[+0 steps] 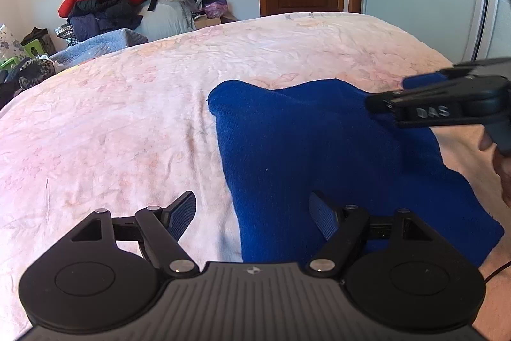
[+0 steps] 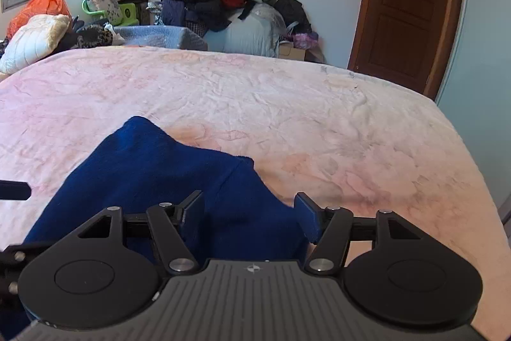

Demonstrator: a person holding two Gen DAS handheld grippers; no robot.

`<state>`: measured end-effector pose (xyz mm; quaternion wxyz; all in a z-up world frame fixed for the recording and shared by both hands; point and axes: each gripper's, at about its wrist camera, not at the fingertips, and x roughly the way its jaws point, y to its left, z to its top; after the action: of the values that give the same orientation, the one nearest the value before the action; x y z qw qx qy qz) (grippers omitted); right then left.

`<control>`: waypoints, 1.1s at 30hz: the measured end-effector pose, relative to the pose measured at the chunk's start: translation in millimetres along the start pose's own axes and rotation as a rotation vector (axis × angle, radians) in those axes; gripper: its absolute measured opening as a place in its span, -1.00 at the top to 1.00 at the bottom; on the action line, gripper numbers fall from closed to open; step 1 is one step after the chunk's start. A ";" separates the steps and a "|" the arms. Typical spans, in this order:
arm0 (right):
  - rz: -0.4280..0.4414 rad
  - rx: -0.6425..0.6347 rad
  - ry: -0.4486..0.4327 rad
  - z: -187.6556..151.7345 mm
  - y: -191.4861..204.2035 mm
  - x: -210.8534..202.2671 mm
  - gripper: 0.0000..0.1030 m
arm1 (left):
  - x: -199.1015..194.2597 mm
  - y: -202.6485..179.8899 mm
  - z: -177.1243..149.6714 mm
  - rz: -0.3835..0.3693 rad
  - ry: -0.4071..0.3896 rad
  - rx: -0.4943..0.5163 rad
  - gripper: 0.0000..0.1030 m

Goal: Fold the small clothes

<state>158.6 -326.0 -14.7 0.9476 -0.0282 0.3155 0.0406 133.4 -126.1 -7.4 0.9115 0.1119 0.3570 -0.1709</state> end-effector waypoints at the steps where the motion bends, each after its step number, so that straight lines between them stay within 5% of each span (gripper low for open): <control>1: 0.015 0.017 0.007 -4.9 -2.6 -5.2 -0.31 | -1.3 0.2 -1.2 -0.001 0.001 -0.003 -0.51; 6: 0.010 0.081 0.032 -31.1 -13.1 -23.4 -0.42 | -9.9 2.7 -10.3 -0.006 -0.008 0.003 -0.52; 9: 0.038 0.166 0.022 -47.1 -27.1 -35.7 -0.57 | -14.4 18.1 -19.3 -0.017 -0.034 -0.028 -0.80; 15: 0.309 0.502 0.115 -84.6 -65.7 -30.4 -0.65 | 0.2 61.4 -42.5 -0.228 0.045 -0.210 -0.82; 21: 0.520 0.492 0.114 -85.2 -52.1 -18.1 -0.63 | 19.8 55.8 -41.4 -0.383 0.039 -0.256 -0.82; 25: 0.553 0.435 0.110 -78.6 -32.1 -12.8 -0.62 | 25.4 40.9 -40.2 -0.427 0.019 -0.213 -0.78; 27: 0.548 0.446 0.100 -80.2 -31.1 -15.0 -0.57 | 22.3 38.0 -42.8 -0.419 0.009 -0.188 -0.27; 29: 0.519 0.466 0.093 -83.4 -34.6 -16.8 -0.30 | 21.2 41.0 -45.0 -0.402 0.003 -0.174 0.07; 31: 0.499 0.534 0.124 -86.7 -40.5 -11.4 0.43 | 24.2 48.6 -43.9 -0.424 0.020 -0.216 0.35; 33: 0.504 0.582 0.123 -87.1 -39.0 -6.9 0.45 | 25.3 54.8 -40.7 -0.438 0.036 -0.253 0.58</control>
<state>105.0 -372.1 -79.1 0.8556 0.3179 0.3673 0.1789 147.2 -68.5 -49.6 0.8531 -0.0800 0.4072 -0.3163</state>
